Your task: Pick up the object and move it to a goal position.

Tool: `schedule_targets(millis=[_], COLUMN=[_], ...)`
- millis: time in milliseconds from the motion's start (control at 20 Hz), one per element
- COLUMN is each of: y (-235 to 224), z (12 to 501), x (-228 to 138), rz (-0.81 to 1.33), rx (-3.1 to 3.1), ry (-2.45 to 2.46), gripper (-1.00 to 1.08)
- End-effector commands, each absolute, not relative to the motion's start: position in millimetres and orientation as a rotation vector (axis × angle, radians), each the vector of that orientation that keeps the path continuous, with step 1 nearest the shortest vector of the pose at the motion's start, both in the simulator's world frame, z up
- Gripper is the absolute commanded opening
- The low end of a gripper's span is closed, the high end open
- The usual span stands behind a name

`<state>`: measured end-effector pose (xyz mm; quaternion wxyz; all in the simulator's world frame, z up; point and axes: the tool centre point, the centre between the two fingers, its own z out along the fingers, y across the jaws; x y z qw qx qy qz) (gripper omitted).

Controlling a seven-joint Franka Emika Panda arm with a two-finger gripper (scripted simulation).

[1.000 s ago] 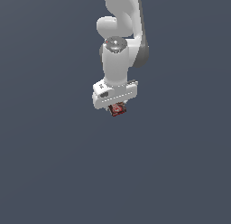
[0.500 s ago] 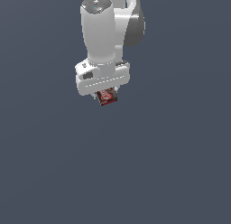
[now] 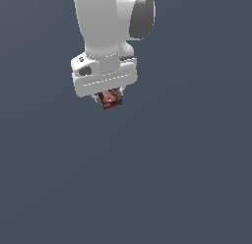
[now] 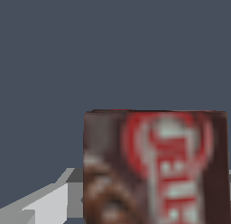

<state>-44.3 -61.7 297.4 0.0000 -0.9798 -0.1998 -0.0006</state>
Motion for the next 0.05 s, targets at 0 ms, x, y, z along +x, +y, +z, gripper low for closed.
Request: schedule_targets(millis=[0], y=[-62.6], z=[299.3], x=[-43.9], rz=[0.000], rx=[-3.078], ry=[-0.629], gripper=[-1.00])
